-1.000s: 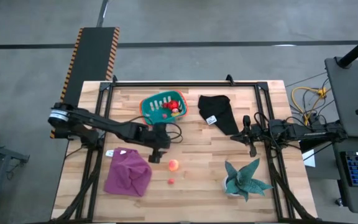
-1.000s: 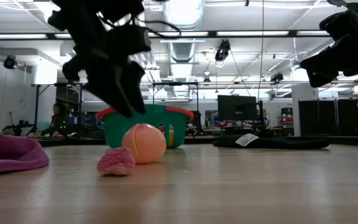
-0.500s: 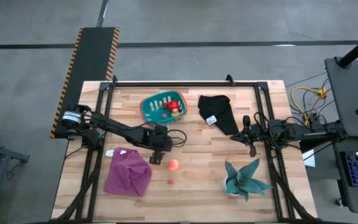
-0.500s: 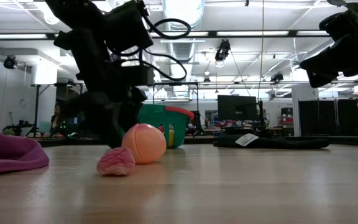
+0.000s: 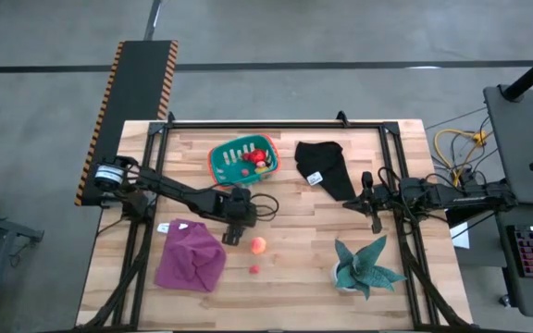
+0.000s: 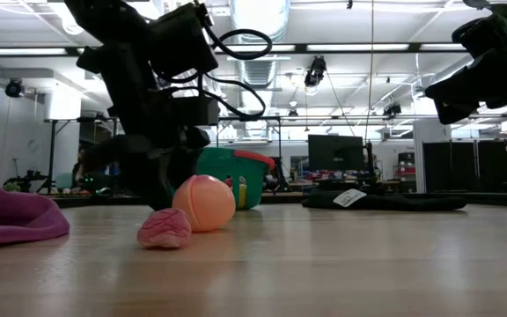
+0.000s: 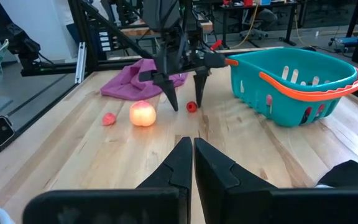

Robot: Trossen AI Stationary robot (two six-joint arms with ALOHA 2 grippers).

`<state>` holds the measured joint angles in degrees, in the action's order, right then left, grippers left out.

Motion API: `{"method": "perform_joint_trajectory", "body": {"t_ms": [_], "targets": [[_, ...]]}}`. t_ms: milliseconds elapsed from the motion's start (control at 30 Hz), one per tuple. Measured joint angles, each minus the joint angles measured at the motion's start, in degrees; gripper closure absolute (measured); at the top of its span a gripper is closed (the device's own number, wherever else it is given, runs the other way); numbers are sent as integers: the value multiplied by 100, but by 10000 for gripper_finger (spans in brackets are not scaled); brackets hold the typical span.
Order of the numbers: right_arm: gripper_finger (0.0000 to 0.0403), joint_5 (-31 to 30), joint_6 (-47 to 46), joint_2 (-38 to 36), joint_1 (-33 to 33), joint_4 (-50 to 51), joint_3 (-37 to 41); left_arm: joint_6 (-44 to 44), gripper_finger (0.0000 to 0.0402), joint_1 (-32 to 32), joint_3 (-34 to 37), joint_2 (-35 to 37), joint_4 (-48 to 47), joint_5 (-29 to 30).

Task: Pick and placing Produce into tupperware
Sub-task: Put the raspberry into the basket

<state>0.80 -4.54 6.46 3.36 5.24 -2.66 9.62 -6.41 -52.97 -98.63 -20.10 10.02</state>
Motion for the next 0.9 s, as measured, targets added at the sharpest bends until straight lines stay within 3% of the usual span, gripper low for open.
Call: {"method": "perform_joint_trajectory", "body": {"t_ms": [267,567,900], "targets": [[394,0,1,0,1,-1,0,12,247,11,7,-11,13,-36],[394,0,0,0,0,1,-2,-2,311,26,9,-15,30,60],[394,0,0,0,1,-1,-2,-21,325,30,6,7,13,62]]}}
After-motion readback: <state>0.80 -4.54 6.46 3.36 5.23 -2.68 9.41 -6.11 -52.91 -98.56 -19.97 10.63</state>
